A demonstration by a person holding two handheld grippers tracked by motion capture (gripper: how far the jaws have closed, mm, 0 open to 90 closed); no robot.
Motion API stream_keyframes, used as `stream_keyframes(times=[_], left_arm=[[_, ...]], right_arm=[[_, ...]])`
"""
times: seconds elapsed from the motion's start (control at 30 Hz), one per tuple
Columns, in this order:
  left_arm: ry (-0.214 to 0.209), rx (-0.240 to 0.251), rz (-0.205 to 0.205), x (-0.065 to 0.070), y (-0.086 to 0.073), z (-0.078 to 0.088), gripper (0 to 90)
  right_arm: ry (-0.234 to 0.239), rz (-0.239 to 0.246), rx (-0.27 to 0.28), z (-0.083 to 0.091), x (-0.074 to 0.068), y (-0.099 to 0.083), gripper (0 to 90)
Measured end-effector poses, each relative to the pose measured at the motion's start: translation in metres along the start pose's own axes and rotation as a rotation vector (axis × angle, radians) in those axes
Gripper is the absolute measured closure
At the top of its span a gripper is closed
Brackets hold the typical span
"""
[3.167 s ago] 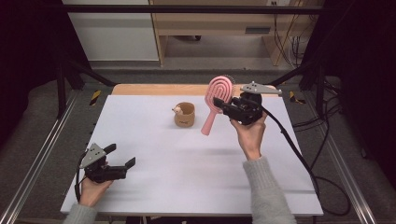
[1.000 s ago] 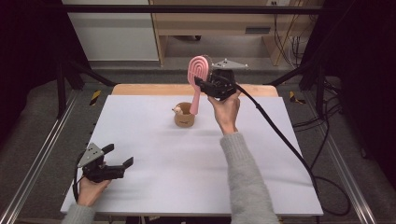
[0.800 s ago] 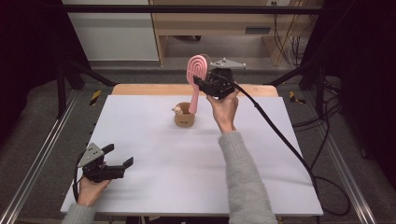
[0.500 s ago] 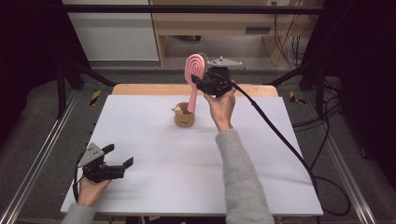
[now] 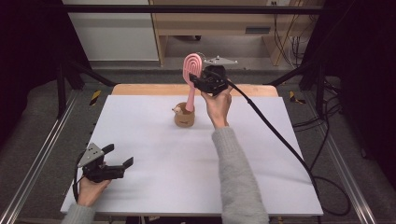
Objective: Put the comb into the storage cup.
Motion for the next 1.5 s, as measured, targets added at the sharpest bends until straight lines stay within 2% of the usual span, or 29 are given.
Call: stream_keyframes(times=[0.3, 0.87, 1.17, 1.5], left_arm=[[-0.001, 0.000, -0.002, 0.001, 0.000, 0.000, 2.0], [-0.002, -0.004, 0.000, 0.001, -0.001, -0.001, 2.0], [-0.002, -0.003, 0.003, 0.001, -0.001, -0.001, 2.1], [-0.002, -0.007, 0.000, 0.001, -0.001, -0.001, 2.1]], right_arm=[[-0.010, 0.004, -0.010, -0.009, 0.002, -0.005, 64.1], [-0.018, -0.017, -0.036, -0.028, 0.002, -0.022, 64.1], [-0.023, -0.017, -0.056, -0.034, 0.001, -0.031, 64.0], [-0.020, -0.040, -0.071, -0.038, 0.000, -0.041, 64.0]])
Point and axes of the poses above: each handheld gripper's, and its own axes: z roughly backward along the jaws, y roughly out of its top, x roughly to its right, the point moved 10 cm from there along -z, roughly forward along the jaws, and after that the axes turned 2 degrees about x, right-handed, at the moved point
